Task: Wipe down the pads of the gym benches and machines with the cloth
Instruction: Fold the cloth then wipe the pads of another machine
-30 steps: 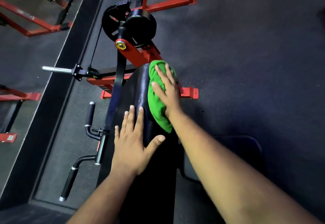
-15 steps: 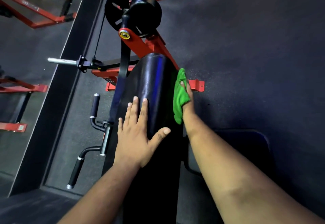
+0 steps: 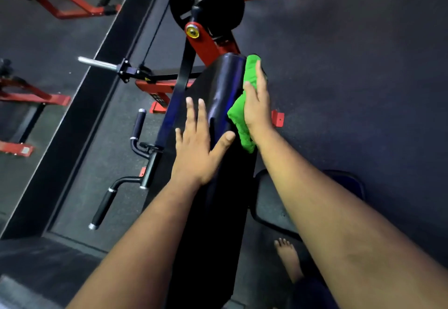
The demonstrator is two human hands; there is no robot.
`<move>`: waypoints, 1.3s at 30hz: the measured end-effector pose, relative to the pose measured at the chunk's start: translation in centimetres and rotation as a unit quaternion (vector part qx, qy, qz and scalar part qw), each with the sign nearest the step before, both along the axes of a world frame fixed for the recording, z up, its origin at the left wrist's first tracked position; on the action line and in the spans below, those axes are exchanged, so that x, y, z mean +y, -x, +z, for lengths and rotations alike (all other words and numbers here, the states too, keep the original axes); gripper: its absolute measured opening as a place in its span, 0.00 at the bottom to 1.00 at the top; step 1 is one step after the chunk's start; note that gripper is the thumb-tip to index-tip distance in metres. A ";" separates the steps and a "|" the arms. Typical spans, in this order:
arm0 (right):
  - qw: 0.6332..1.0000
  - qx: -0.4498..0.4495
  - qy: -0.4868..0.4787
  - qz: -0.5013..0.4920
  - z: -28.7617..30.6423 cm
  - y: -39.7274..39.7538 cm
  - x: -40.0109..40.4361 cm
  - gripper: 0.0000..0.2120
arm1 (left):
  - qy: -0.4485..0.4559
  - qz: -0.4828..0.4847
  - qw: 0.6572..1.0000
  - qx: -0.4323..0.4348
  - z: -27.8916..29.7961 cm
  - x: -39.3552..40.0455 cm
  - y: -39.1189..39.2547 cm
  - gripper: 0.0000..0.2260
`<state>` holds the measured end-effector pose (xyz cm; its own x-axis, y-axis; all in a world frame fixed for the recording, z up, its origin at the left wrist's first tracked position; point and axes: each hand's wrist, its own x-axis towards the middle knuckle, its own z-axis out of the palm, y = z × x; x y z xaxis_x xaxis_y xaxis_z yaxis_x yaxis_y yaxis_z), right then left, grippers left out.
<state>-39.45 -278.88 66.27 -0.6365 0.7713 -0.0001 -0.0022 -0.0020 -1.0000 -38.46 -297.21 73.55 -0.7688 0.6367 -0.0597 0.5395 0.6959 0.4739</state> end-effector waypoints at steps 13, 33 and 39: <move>0.875 -0.284 -0.357 0.163 5.2 2.6 -0.2 0.24 | 0.032 0.042 0.998 -0.020 0.2 -11.9 -8.5 0.49; 0.842 -0.007 -0.444 0.305 4.0 -21.8 -27.7 0.16 | -0.096 0.294 0.945 -0.104 0.1 -22.9 -22.3 0.56; 0.819 0.013 -0.400 0.412 5.9 -27.6 -30.8 0.12 | -0.285 0.410 0.836 -0.225 1.5 -23.3 -28.4 0.48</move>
